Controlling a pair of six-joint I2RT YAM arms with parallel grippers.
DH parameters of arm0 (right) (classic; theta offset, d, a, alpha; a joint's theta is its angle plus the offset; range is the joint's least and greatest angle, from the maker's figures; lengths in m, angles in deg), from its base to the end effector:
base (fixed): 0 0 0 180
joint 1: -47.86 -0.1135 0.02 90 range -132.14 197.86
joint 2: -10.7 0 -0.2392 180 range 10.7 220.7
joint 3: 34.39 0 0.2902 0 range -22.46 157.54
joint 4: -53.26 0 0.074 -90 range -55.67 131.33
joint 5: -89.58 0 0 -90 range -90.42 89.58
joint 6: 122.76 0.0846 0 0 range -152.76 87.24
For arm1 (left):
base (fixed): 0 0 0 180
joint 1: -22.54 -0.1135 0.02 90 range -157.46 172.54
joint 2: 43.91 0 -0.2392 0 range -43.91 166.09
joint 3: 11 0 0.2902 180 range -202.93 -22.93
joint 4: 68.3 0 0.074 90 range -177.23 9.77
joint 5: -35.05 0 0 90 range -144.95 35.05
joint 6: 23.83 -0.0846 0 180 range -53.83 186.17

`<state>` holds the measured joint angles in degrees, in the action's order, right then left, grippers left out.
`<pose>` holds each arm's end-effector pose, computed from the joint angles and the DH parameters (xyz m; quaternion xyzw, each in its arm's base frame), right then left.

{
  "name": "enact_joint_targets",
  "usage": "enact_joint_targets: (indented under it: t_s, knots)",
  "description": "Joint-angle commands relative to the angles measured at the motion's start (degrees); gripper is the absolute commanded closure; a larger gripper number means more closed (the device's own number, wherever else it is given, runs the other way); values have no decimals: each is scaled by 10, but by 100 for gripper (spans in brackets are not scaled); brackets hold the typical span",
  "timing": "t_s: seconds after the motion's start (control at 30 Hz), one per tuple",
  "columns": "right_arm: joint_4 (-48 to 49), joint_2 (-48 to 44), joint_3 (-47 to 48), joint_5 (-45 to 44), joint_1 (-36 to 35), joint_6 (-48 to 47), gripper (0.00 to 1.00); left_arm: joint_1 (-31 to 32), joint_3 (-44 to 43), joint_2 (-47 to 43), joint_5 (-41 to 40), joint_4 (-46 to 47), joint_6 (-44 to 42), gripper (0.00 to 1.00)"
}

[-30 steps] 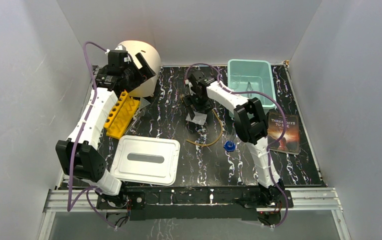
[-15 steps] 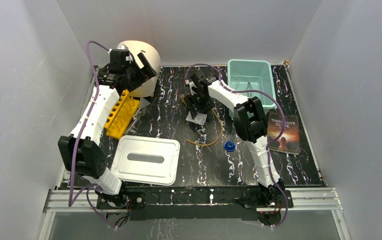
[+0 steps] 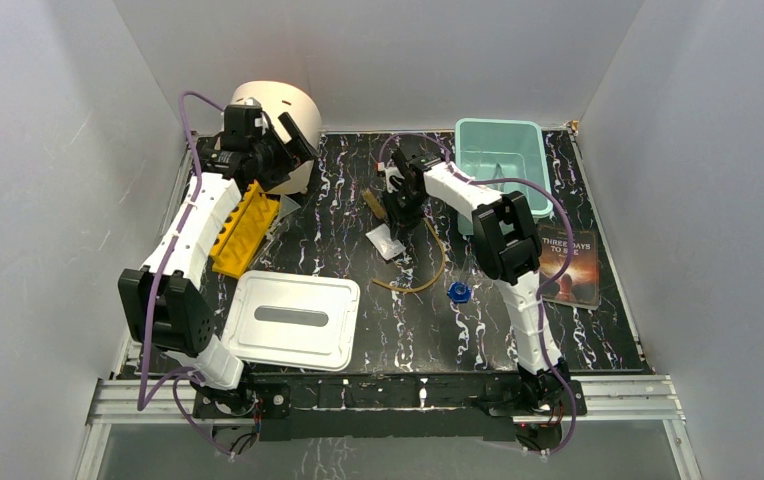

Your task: Organize the chemistry lab equipment

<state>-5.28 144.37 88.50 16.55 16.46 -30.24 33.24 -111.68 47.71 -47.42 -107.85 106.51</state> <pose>0.4352 0.2946 0.0873 -0.2683 0.9357 0.1906 0.1275 0.4395 -0.0943 0.3182 -0.1901 0.8458 -0.2648 0.4223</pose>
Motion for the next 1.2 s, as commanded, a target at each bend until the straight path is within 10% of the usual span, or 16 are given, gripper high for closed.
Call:
enact_joint_targets:
  t_s: [0.0,1.17]
  knots:
    - [2,-15,-27,9,-3,10,100,-2,32,-21,46,12,19,9]
    - [100,-147,-119,119,-4,139,100,35,341,-17,191,252,161,16]
